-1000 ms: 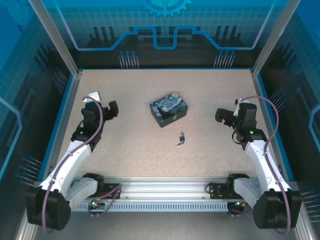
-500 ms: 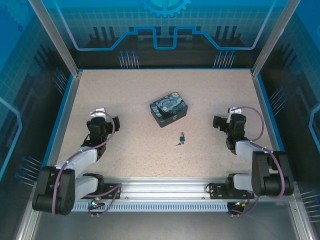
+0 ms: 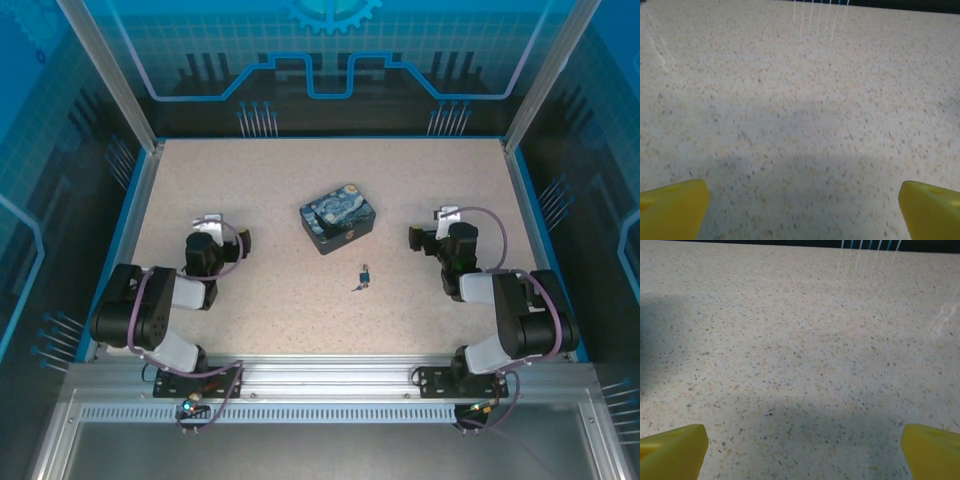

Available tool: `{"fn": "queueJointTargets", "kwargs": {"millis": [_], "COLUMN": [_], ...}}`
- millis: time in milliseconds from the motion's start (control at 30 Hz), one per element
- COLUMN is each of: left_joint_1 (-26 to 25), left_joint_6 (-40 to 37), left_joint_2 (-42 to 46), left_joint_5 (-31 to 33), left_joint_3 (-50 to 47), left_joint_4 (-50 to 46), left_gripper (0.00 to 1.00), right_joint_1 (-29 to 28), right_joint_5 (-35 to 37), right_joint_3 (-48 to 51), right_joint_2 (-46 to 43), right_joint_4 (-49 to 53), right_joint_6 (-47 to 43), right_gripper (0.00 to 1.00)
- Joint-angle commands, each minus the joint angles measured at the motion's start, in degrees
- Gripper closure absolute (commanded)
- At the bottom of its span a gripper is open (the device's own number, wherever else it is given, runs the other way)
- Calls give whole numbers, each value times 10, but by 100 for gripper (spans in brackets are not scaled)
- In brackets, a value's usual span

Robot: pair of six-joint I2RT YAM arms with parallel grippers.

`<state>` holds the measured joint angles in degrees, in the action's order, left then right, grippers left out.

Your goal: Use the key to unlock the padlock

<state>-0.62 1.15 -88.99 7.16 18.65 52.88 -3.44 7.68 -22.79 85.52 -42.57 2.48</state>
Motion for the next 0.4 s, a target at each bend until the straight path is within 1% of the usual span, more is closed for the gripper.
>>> {"fn": "queueJointTargets", "kwargs": {"millis": [0,367], "left_joint_1": [8,9], "left_joint_6": [0,0], "left_joint_2": [2,3], "left_joint_5": [-17,-16], "left_joint_3": [28,29], "left_joint_4": [10,4], "left_gripper": [1,1], "right_joint_1": [-10,-10], "right_joint_5": [12,9], "right_joint_3": [-15,-16], "right_joint_2": [5,6], "right_joint_4": [-15,-15], "right_joint_6": [-20,-21], "right_gripper": [0,0]}}
